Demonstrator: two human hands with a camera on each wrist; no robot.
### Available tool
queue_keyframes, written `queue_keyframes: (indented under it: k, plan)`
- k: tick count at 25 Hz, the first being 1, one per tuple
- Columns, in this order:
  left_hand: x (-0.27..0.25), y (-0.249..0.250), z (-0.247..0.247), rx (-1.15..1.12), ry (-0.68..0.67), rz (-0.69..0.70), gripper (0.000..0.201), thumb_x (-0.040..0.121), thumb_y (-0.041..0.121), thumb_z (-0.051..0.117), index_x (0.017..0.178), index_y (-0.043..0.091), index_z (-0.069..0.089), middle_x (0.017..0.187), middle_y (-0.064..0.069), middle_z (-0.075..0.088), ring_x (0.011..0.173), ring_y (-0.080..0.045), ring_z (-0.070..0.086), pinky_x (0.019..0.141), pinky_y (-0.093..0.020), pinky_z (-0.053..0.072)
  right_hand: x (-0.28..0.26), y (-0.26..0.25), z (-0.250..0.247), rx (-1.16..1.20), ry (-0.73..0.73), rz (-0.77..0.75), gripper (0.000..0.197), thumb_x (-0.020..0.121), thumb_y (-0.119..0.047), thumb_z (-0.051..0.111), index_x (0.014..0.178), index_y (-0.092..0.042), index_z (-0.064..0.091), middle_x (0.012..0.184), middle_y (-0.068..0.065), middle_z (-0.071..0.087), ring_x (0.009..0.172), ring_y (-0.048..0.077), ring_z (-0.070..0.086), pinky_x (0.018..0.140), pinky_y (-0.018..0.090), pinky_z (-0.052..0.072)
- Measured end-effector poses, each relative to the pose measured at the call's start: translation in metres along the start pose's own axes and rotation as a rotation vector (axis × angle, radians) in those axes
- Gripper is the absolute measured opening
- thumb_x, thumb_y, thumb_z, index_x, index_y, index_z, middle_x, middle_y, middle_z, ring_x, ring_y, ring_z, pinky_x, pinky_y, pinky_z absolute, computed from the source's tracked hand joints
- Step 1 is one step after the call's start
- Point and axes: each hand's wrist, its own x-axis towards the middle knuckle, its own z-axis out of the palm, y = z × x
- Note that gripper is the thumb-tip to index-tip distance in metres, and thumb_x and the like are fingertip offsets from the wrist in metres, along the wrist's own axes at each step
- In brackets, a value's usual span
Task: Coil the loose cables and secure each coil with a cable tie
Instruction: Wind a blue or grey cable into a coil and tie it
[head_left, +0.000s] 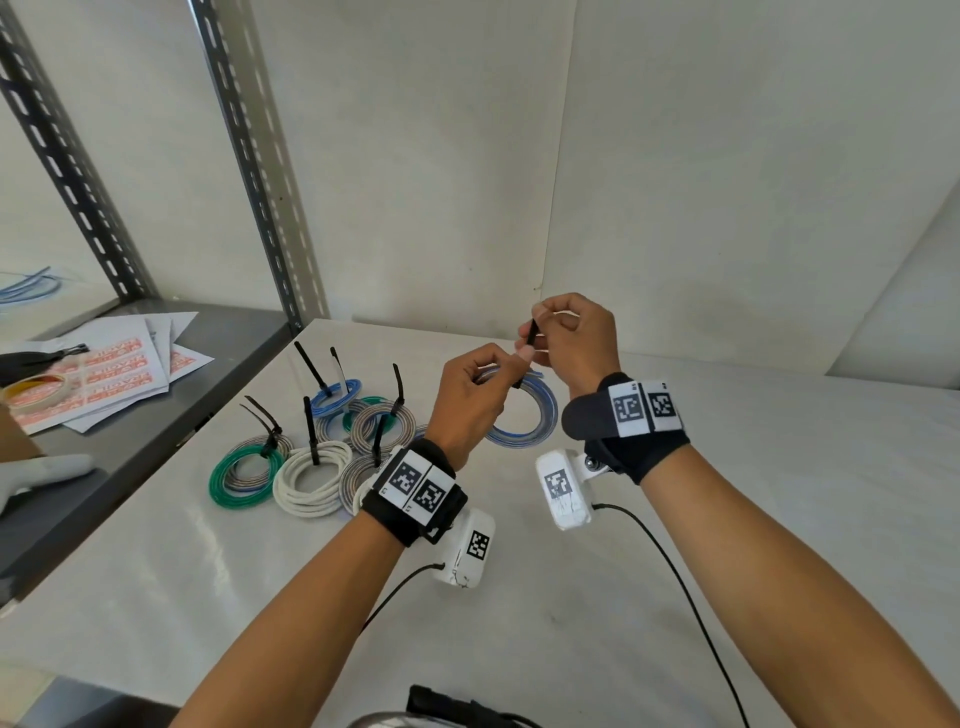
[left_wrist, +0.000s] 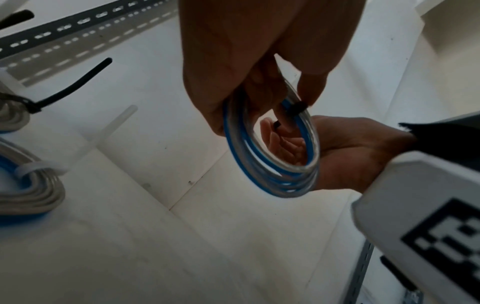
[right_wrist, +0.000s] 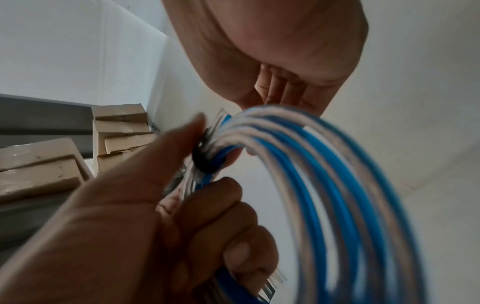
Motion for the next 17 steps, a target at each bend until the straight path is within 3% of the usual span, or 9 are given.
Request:
queue_keyframes:
  k: [3, 8, 13, 17]
  plan:
    - [0.001, 0.001, 0.002, -0.016, 0.019, -0.032, 0.031, 0.095, 0.024, 0.069, 0.073, 0.004, 0.063, 0.074, -0.011, 0.062, 0.06, -0.018, 0.037, 0.052, -0.029, 0.03, 0.007, -0.003, 0.004, 0.019, 0.02, 0.017, 0.008, 0.098, -0.009, 0.061, 0.092, -0.004, 0.065, 0.075, 0.008, 0.073, 0.065, 0.022, 0.071, 0.064, 0.031, 0.06]
    - [0.003, -0.003, -0.004, -0.008, 0.027, -0.078, 0.028, 0.095, 0.022, 0.069, 0.072, 0.008, 0.062, 0.073, -0.013, 0.054, 0.059, -0.021, 0.033, 0.051, -0.029, 0.028, 0.009, 0.001, 0.015, 0.055, 0.025, 0.071, 0.009, 0.097, -0.006, 0.062, 0.089, -0.004, 0.066, 0.071, 0.008, 0.071, 0.06, 0.02, 0.068, 0.065, 0.031, 0.06]
    - [-0.001, -0.008, -0.025, -0.055, 0.0, -0.156, 0.027, 0.099, 0.02, 0.062, 0.075, 0.008, 0.062, 0.06, 0.008, 0.056, 0.052, -0.009, 0.04, 0.055, -0.026, 0.037, 0.0, -0.011, 0.022, 0.154, -0.079, 0.141, 0.009, 0.099, -0.008, 0.06, 0.099, 0.0, 0.064, 0.079, 0.012, 0.073, 0.061, 0.018, 0.071, 0.057, 0.026, 0.057]
    - [0.004, -0.001, -0.056, 0.011, -0.049, -0.131, 0.027, 0.1, 0.02, 0.059, 0.079, 0.008, 0.069, 0.073, -0.01, 0.055, 0.064, -0.016, 0.049, 0.065, -0.026, 0.049, -0.007, -0.025, 0.024, 0.24, -0.19, 0.11, 0.01, 0.099, -0.008, 0.06, 0.1, 0.001, 0.061, 0.087, 0.019, 0.074, 0.072, 0.025, 0.075, 0.062, 0.031, 0.06]
